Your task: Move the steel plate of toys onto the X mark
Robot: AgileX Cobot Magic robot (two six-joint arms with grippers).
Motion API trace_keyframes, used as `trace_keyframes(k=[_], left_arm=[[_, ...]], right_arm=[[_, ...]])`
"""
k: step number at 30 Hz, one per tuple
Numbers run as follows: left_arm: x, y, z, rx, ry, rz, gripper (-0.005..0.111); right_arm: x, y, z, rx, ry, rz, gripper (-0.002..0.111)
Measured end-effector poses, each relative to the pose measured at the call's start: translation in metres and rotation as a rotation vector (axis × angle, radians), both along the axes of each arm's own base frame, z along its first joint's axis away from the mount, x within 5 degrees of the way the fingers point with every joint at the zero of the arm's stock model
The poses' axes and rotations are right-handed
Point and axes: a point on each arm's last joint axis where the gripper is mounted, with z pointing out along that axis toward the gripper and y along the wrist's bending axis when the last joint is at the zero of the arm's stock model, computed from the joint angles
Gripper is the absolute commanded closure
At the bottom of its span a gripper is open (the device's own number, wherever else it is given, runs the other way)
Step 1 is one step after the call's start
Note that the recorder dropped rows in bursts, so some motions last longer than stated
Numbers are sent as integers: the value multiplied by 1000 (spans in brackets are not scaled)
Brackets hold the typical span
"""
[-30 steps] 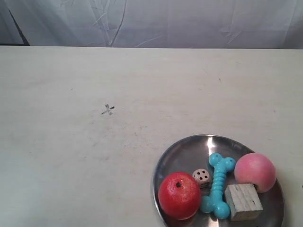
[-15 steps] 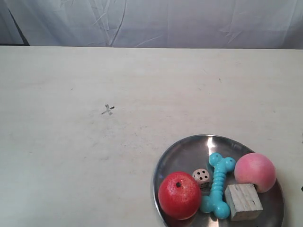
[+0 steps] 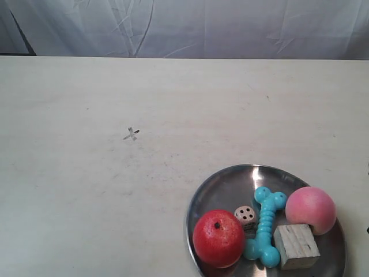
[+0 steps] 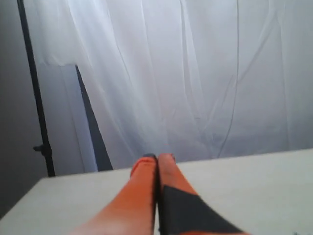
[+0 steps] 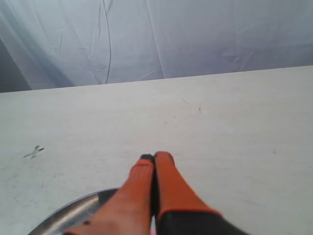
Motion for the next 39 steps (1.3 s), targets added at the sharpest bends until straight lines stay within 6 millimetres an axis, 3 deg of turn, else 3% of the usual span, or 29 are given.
trace_keyframes(k=[3,8,15,19,23,27,31,34,39], left_arm=[[-2,3,10,-105,-115,9,107],[-8,8,25,-506,-300,-75,107],[-7,-1,44,-478,-274,-162,107],[11,-3,68,-552,-195,-187,107],[43,-9,92,-662,-95,-236,107],[80,-30,113,-600,-34,-444,107],[114,-63,121,-395,74,-784,107],[133,-77,107,-335,227,-923,107],[163,-79,69,-451,492,-881,107]], right_arm=[[0,0,0,15,2,-1,108],[0,2,3,222,2,-19,108],[2,-7,15,789,-79,-157,108],[2,-20,19,1007,-163,-278,108],[1,-28,21,1140,-219,-349,108],[2,-20,27,1047,-196,-263,108],[-1,-6,56,751,-185,-89,108],[-1,3,72,584,-112,-11,108],[11,13,73,428,154,33,108]])
